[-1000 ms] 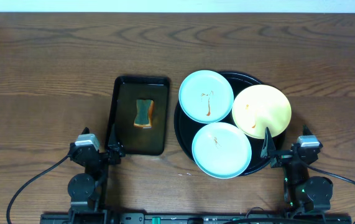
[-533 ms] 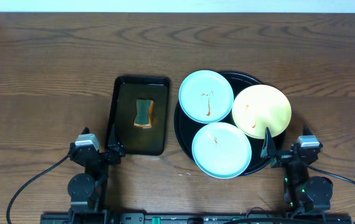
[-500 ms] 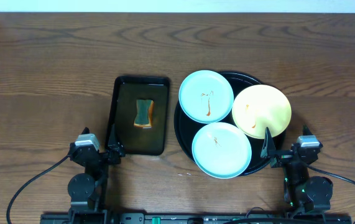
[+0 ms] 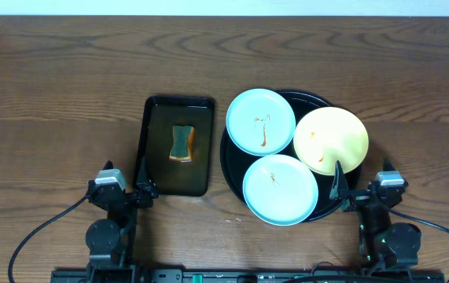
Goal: Clean dirty plates on tray and stack at the side
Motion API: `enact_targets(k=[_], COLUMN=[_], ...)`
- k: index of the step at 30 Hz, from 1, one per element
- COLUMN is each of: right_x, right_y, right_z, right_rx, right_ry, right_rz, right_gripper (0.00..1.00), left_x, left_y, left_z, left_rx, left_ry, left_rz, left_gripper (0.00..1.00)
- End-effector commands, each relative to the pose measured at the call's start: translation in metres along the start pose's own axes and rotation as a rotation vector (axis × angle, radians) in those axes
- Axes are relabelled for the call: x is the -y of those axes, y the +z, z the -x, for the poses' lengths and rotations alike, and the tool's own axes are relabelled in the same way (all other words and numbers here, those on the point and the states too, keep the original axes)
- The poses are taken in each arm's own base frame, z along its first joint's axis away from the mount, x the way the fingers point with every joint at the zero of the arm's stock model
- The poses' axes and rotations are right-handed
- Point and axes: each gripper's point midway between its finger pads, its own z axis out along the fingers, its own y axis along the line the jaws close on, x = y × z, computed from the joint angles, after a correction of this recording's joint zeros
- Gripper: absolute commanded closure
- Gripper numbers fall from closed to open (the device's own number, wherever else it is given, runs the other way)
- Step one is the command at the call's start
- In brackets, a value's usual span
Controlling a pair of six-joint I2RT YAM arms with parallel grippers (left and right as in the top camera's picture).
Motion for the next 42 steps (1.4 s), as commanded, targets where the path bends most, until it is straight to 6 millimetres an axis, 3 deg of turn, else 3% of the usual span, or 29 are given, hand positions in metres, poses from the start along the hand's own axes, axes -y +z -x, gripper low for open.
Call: enact_targets(k=[1, 16, 24, 29, 36, 42], right_x=[0.000, -0.001, -0.005, -0.007, -0.030, -0.031], right_y=[0.000, 0.000, -0.006, -0.010, -0.009, -0.006], right_z=[-0.002, 0.001, 0.006, 0.007, 0.005, -0.023], right_rx=[-0.005, 0.001, -0.059, -0.186, -0.448, -0.782], right_ry=[-0.014, 0.020, 0.022, 0.069, 0.139, 0.177], right_rz=[-0.002, 0.005, 0.021, 0.024, 0.130, 0.113], right_gripper=[0.01, 0.01, 0.01, 0.01, 0.01, 0.01], left_x=[-0.005, -0.005, -0.004, 0.000, 0.014, 0.038], left_y=[0.000, 0.000, -0.002, 0.004, 0.023, 0.044], left_z=[-0.014, -0.010, -0.005, 0.012, 0.037, 0.050], left_rx=[-0.047, -0.044, -0.159, -0.263, -0.459, -0.665], left_ry=[0.015, 0.014, -0.020, -0.017, -0.029, -0.078], left_rz=[0.023, 0.026, 0.050, 0.072, 0.065, -0.007], left_gripper=[0.19, 0.19, 0.19, 0.19, 0.19, 0.19])
